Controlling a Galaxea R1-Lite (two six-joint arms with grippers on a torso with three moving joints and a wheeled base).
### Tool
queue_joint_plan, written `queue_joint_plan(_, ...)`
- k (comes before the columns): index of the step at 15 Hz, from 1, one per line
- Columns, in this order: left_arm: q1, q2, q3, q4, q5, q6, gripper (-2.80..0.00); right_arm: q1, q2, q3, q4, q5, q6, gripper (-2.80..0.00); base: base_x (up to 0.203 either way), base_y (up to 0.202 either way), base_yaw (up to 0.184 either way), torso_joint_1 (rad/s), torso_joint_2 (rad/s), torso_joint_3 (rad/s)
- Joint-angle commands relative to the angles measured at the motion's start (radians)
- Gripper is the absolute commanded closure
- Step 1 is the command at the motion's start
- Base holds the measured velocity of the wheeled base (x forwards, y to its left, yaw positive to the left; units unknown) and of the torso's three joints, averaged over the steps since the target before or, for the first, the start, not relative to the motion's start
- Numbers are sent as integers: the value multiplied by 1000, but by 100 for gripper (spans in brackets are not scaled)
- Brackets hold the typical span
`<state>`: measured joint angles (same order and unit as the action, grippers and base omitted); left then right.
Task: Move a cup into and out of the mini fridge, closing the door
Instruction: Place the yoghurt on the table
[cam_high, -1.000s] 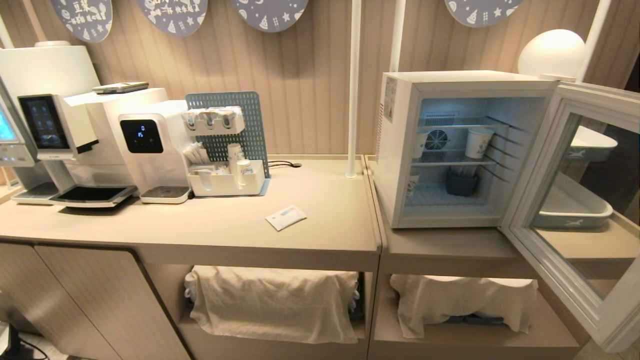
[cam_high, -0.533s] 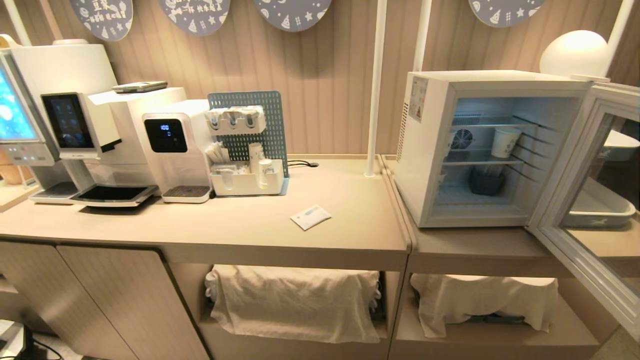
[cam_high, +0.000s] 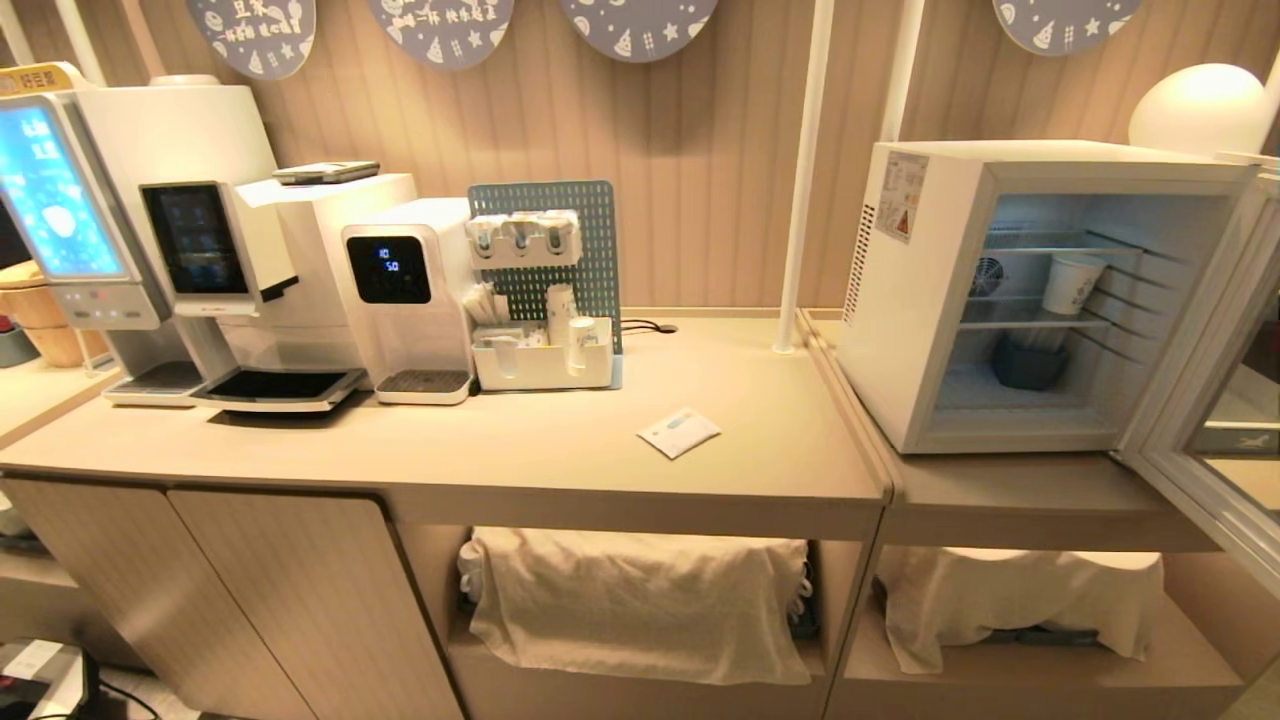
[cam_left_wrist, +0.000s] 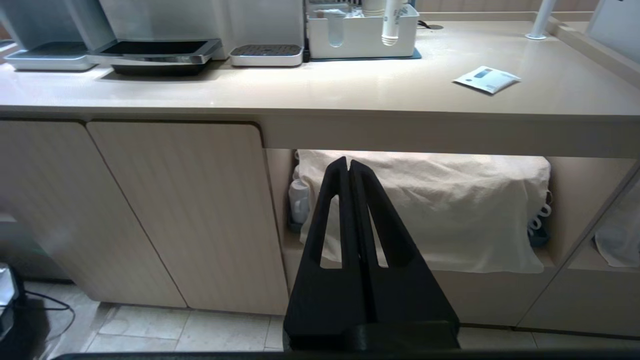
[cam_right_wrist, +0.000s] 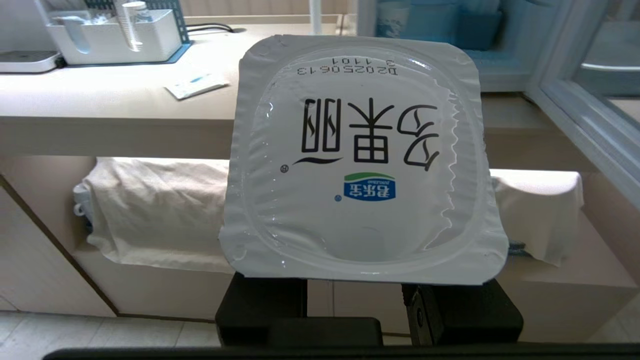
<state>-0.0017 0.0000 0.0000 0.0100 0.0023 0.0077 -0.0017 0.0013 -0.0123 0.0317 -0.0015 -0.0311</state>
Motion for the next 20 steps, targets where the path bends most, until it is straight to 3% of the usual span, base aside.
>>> queue_joint_plan(1, 0, 2, 0, 1, 1, 0, 0, 0, 2, 0, 1, 0, -1, 0, 0, 193, 6, 7, -2, 2)
queue_joint_plan(11, 0, 2, 0, 1, 1, -2, 0, 0, 2, 0, 1, 0, 0, 0, 0, 177, 1, 3, 3, 1)
queue_joint_plan(15, 0, 2, 0, -1, 1, 5, 0, 0, 2, 0, -1, -2, -1, 0, 15, 1, 4, 0, 1, 1)
queue_joint_plan(20, 0, 2, 0, -1, 1, 5, 0, 0, 0, 0, 0, -1, 0, 0, 181, 0, 1, 4, 2, 0)
